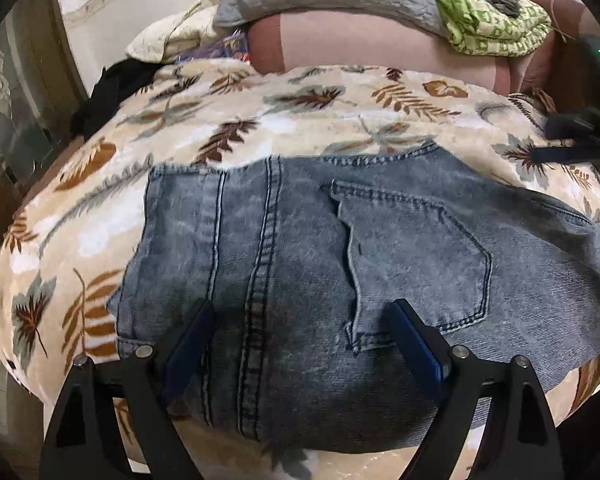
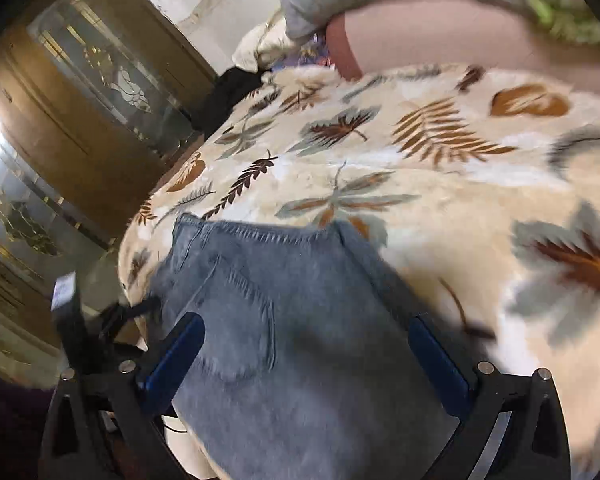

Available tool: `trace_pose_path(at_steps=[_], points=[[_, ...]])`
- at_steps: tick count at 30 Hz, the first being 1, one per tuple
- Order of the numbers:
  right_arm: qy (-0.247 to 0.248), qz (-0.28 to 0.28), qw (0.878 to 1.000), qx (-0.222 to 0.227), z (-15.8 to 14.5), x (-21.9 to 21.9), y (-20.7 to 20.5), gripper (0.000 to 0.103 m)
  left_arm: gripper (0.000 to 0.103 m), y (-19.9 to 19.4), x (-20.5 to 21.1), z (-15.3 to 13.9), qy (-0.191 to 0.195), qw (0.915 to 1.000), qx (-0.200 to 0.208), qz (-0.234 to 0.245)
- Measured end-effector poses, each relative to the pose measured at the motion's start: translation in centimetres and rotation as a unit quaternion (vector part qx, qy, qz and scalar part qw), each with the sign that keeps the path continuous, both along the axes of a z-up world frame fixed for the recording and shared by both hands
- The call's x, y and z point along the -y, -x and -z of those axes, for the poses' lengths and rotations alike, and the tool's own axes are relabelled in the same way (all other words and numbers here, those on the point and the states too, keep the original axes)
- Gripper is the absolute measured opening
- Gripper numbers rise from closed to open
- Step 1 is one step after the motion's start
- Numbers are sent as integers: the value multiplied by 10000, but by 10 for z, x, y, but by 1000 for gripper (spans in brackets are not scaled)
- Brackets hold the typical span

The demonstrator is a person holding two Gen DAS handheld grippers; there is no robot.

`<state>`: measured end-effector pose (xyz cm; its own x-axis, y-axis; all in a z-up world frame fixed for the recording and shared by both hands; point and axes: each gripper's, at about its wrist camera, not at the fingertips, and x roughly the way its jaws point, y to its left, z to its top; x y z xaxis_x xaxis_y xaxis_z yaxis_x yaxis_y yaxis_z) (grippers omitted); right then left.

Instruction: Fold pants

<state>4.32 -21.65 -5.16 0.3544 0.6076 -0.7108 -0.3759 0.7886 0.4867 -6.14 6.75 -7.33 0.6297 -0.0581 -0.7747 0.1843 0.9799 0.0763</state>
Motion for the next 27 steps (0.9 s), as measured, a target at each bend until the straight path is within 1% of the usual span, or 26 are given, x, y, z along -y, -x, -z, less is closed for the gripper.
trace_pose_path(at_steps=[2,5,8,9,14,16,18,19,20,21,23,24,25,26,27], points=[[-101,-211,9996,-143,10,-2,-20,99,90,-1,2,1,13,10000,-23,57],[-146,-524,9974,-466,30,-5,-47,98,90,-1,5,2,46,9998,-84,161],[6,-782,9947,-662,45,-13,-59,96,90,-1,7,3,-9,9998,-77,207],[-21,-846,9937,-734,50,-15,-63,96,90,-2,7,4,-13,9997,-89,212],[91,-1037,9918,-747,63,-25,-74,96,89,-3,10,4,-42,9997,-93,223],[135,-1111,9912,-704,63,-29,-75,96,90,-3,12,5,-96,9996,-74,239],[46,-1238,9898,-700,61,-34,-76,89,90,-3,13,5,-165,9996,-38,240],[68,-1293,9891,-699,59,-36,-75,79,90,-3,13,4,-199,9996,-11,221],[170,-1343,9885,-681,59,-42,-75,69,90,-4,12,4,-224,9996,17,185],[301,-1360,9880,-668,60,-47,-75,65,90,-5,11,3,-251,9996,49,129],[430,-1382,9875,-626,59,-54,-73,54,90,-10,6,2,-317,9994,87,-63],[515,-1417,9868,-586,58,-59,-71,50,90,-12,4,2,-371,9992,78,-145],[659,-1442,9860,-522,57,-64,-69,45,90,-15,1,5,-404,9989,21,-231],[950,-1418,9846,-382,54,-71,-65,37,90,-16,0,5,-355,9990,-35,-254],[1131,-1413,9831,-292,52,-76,-63,34,90,-17,-2,6,-302,9992,-68,-271]])
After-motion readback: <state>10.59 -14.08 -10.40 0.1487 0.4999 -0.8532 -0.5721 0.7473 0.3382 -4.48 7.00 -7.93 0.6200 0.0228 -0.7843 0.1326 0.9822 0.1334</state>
